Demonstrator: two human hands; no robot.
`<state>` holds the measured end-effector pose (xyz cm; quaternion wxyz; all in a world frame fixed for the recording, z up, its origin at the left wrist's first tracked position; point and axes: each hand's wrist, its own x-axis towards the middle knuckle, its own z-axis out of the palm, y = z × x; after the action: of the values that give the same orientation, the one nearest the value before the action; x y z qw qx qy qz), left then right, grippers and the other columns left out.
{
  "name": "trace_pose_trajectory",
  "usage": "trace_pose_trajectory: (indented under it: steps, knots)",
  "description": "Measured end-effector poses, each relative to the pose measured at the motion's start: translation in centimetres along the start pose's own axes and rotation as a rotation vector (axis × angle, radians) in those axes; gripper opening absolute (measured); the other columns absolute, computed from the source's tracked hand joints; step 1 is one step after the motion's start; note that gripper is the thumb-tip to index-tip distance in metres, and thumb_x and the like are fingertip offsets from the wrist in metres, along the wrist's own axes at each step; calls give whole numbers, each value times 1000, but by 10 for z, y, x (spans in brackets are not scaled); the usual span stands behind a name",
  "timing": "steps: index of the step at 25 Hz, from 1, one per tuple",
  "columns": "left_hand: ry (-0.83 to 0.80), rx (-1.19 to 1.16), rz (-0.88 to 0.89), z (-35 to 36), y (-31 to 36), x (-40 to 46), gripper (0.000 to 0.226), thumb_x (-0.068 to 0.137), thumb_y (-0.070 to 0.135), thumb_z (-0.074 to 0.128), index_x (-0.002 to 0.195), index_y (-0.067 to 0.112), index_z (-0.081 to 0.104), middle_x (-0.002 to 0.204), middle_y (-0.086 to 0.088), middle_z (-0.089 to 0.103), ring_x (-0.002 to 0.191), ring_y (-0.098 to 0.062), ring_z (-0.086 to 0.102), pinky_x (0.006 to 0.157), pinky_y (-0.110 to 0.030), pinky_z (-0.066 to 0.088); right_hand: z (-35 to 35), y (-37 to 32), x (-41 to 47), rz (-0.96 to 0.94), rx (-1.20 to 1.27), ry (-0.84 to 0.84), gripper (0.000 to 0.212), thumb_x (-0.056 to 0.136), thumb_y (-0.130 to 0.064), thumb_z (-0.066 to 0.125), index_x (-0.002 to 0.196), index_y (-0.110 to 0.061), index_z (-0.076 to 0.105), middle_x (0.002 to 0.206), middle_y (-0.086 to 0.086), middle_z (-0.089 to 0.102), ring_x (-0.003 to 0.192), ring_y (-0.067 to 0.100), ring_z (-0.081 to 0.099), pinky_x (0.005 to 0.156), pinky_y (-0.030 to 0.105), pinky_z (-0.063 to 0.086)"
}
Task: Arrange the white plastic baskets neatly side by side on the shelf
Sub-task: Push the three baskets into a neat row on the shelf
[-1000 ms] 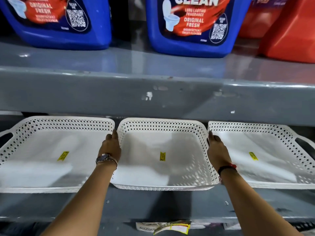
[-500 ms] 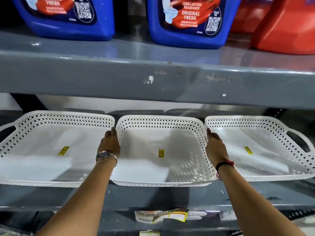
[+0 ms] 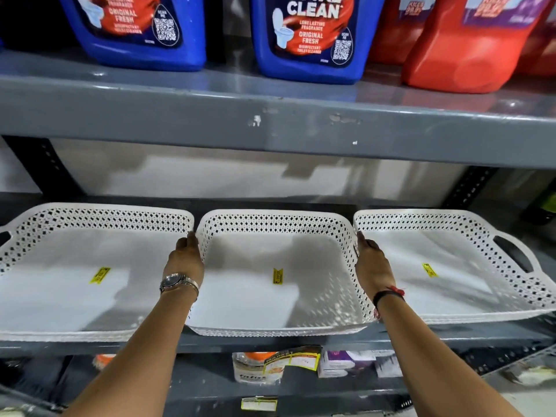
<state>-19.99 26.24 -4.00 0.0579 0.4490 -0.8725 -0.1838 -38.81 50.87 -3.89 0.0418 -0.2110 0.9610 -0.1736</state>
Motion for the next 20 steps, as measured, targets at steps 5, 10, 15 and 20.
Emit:
trace_pose_trajectory:
  steps: [5, 10, 15, 20]
  knots:
    - [12, 9, 4, -1, -2, -4, 55, 95, -1, 28, 149, 6, 16, 142, -22, 38, 125, -41, 47, 103, -46, 43, -1, 1, -7, 28, 47, -2, 69, 86, 12, 30, 149, -13, 14, 141, 17, 40, 122, 33, 48, 98, 38, 44]
    - [31, -11, 9, -5, -1, -6, 53, 95, -1, 28, 147, 6, 20, 140, -23, 41, 123, -43, 47, 101, -47, 43, -1, 1, -8, 31, 69, 19, 70, 86, 12, 27, 149, -14, 15, 142, 17, 40, 124, 33, 47, 101, 39, 43]
    - [52, -30, 8, -4, -2, -9, 46, 97, 4, 28, 142, 5, 30, 130, -26, 49, 118, -43, 52, 96, -48, 46, 2, 4, -7, 31, 62, 42, 66, 87, 11, 28, 148, -14, 19, 137, 17, 46, 121, 34, 50, 98, 38, 45]
    - [89, 0, 3, -5, -1, -10, 40, 98, 7, 29, 137, 6, 38, 122, -25, 56, 110, -42, 58, 88, -45, 49, 2, 6, -4, 43, 93, 97, 48, 96, -4, 32, 143, -14, 32, 129, 20, 55, 115, 36, 54, 90, 38, 47]
